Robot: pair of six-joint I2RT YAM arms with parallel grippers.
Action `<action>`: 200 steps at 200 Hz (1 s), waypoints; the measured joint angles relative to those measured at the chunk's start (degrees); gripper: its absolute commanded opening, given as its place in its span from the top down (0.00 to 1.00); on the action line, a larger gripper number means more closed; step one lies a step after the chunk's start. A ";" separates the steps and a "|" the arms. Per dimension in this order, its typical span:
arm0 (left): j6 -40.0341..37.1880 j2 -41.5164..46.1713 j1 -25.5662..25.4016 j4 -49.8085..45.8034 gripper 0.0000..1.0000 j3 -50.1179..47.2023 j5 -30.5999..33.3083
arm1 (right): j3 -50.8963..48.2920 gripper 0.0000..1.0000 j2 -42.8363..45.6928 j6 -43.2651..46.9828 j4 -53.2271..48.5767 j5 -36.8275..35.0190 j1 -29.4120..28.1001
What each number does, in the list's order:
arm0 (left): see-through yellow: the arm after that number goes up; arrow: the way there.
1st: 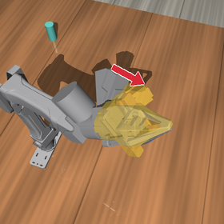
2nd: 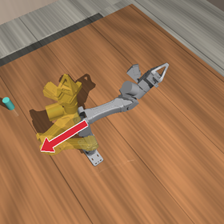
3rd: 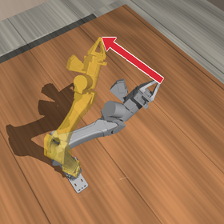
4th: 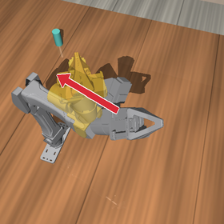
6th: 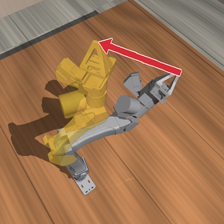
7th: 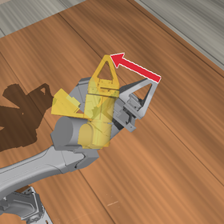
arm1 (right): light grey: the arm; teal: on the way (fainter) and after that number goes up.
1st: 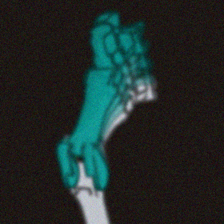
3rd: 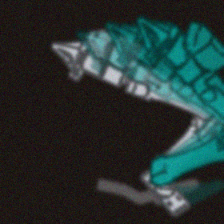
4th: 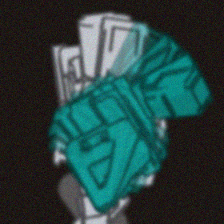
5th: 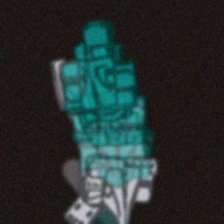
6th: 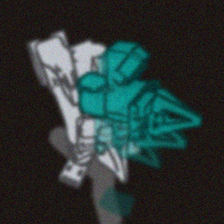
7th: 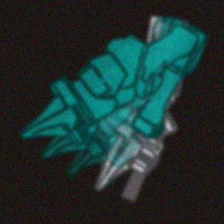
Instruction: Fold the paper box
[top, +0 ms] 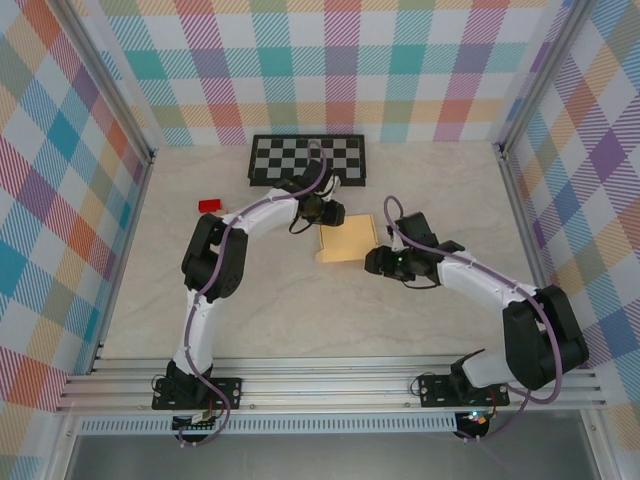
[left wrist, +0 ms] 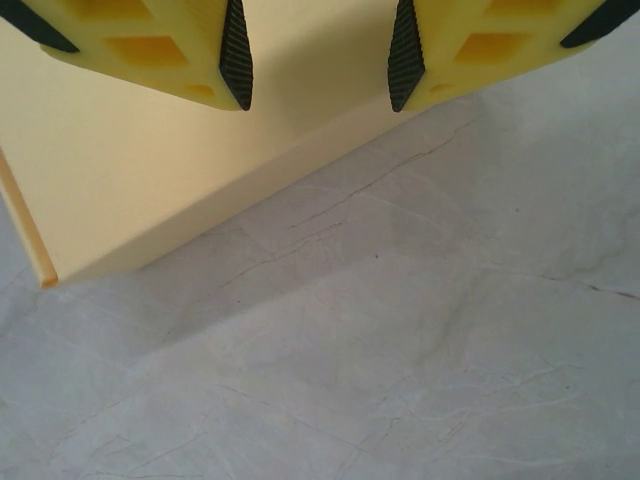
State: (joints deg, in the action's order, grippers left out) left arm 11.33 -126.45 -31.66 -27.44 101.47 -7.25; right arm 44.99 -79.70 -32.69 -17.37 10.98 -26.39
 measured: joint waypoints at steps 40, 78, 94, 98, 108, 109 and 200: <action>1.53 0.33 0.24 1.84 0.56 -1.40 0.92 | -2.05 0.42 -0.94 -6.36 2.75 1.62 -0.50; 2.99 1.73 0.28 4.11 0.56 -4.22 1.01 | -2.05 0.37 -5.84 -10.38 11.63 3.13 0.22; 3.21 1.81 0.28 4.26 0.57 -4.37 1.40 | -2.05 0.36 -7.50 -12.48 17.05 3.87 1.27; 3.26 1.81 0.28 4.26 0.57 -4.37 1.40 | -2.05 0.36 -7.82 -13.05 18.27 4.11 1.55; 3.41 1.81 0.28 4.26 0.57 -4.37 1.60 | -2.05 0.34 -8.70 -14.45 21.57 4.33 2.36; 3.43 1.81 0.28 4.26 0.57 -4.37 1.60 | -2.05 0.34 -8.83 -14.78 22.12 4.37 2.51; 3.87 1.79 0.31 4.22 0.57 -4.37 2.03 | -2.69 0.29 -21.40 -27.28 42.49 6.75 10.05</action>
State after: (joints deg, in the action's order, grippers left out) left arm 15.20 -124.66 -31.35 -23.22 97.10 -5.21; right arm 42.30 -101.10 -59.96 25.12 17.74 -16.34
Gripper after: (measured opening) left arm 0.431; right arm 0.709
